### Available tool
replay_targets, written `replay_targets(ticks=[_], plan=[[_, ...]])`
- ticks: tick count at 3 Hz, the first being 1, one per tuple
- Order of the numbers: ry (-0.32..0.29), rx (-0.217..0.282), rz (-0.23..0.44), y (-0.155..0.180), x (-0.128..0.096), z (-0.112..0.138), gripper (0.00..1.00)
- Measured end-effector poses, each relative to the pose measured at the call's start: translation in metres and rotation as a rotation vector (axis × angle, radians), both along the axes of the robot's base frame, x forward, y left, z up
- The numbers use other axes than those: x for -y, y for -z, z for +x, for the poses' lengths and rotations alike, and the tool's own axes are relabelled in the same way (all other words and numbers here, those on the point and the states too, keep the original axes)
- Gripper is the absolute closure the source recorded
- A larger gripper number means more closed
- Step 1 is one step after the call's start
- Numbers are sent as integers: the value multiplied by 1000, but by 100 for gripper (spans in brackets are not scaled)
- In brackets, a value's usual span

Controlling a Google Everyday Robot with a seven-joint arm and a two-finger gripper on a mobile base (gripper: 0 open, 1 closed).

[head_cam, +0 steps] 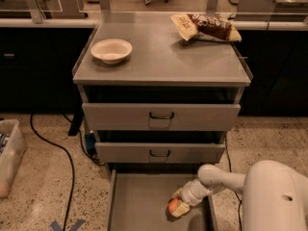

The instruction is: Pick orange from bottom drawer and place on counter

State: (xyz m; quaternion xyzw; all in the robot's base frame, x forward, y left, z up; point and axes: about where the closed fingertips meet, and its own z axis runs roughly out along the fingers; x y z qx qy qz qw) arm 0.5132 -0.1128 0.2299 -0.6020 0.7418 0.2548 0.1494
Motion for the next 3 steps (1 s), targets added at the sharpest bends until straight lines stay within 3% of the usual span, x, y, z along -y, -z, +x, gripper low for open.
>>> replay_targets(ticks=[2,3], plan=[[-111,127,68,-156,-16,-18,100],[-117,127,70,-158,-18,-20,100]])
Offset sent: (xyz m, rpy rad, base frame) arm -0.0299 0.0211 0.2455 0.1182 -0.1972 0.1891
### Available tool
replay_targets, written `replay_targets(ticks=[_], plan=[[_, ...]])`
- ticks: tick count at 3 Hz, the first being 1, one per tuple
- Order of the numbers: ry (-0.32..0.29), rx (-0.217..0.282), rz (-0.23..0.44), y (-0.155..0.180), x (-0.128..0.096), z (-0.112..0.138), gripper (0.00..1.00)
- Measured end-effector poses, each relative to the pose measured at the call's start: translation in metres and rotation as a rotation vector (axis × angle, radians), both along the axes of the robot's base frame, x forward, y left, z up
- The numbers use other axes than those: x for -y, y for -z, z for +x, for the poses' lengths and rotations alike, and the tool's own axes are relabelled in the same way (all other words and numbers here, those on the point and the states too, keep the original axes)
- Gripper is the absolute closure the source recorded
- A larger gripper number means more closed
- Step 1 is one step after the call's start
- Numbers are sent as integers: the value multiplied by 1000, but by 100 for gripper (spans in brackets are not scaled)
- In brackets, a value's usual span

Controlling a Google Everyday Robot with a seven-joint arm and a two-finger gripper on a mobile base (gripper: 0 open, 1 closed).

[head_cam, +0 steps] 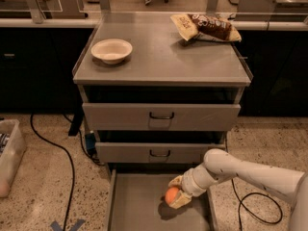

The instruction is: Pick orange from bottom drawer and place on counter

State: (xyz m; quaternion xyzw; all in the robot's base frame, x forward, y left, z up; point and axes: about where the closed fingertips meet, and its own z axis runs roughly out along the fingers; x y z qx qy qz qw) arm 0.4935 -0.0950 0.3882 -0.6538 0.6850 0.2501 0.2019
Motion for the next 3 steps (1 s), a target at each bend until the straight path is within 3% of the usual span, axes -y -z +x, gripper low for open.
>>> replay_targets(ticks=[1,3], plan=[[-46,29,20,-38,-12,-10,100],[-145,165,112,-179,-38,-33,100]])
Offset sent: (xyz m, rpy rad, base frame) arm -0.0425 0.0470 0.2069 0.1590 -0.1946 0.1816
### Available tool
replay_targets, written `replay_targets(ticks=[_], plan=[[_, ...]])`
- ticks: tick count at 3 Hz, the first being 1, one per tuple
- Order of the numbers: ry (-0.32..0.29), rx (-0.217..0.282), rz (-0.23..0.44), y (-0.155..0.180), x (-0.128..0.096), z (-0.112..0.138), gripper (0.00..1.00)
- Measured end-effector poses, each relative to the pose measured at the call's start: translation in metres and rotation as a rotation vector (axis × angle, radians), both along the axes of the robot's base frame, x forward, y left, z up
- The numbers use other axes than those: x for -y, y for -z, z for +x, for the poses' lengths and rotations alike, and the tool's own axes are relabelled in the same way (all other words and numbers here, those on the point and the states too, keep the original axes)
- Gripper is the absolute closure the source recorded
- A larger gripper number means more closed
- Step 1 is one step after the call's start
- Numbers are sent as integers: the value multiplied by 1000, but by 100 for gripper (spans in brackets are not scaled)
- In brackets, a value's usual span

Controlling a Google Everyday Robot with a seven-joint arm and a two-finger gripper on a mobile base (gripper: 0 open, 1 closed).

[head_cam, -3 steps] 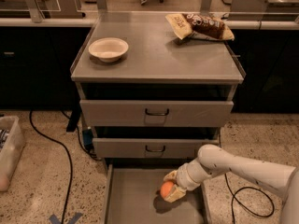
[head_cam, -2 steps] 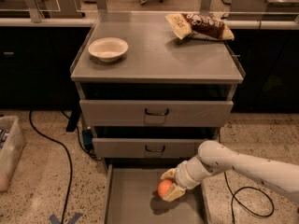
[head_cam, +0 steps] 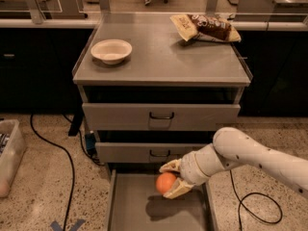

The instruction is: Pick orange from bottom drawer and place on counter

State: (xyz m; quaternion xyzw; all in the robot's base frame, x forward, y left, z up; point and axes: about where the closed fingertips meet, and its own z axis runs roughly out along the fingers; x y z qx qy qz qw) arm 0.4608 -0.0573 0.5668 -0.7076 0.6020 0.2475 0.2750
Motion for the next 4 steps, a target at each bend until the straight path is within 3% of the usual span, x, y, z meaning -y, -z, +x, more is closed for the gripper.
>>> replay_targets(ticks=[2,4], plan=[[-51,173,-19,-166,-13,41,100],[-38,307,-27,-307,-31,101,100]])
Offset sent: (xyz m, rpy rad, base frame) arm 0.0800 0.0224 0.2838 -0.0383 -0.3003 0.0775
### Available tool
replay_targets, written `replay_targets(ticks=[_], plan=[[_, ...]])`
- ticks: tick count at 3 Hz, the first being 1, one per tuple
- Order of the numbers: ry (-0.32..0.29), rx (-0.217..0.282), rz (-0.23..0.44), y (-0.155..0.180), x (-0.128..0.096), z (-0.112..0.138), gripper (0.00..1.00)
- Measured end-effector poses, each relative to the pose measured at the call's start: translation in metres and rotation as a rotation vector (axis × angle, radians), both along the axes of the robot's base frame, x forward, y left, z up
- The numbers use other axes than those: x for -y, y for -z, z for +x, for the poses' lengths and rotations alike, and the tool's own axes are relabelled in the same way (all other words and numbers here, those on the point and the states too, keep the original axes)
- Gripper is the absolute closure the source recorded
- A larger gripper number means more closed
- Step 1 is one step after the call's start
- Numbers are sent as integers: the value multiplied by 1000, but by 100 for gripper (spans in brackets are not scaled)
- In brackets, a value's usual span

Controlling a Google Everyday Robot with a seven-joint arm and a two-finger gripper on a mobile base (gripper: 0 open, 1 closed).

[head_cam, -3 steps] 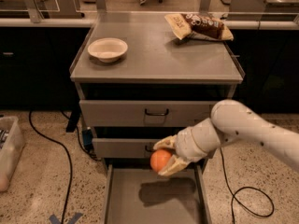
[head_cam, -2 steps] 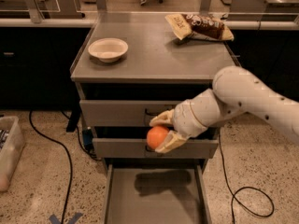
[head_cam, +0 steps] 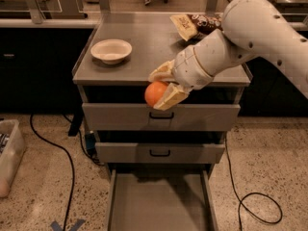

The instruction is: Pick orange from bottom drawer and place on counter

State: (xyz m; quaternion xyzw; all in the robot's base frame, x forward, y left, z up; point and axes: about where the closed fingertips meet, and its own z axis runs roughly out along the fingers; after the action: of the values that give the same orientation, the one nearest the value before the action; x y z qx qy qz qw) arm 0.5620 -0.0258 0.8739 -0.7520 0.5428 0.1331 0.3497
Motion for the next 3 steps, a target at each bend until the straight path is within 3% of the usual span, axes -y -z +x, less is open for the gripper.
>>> replay_targets(ticks=[1,2,3], plan=[[0,0,0,0,0,0,100],[-29,33,-30,-16,-1,21,100],[-76,67,-123,-33,0,59,100]])
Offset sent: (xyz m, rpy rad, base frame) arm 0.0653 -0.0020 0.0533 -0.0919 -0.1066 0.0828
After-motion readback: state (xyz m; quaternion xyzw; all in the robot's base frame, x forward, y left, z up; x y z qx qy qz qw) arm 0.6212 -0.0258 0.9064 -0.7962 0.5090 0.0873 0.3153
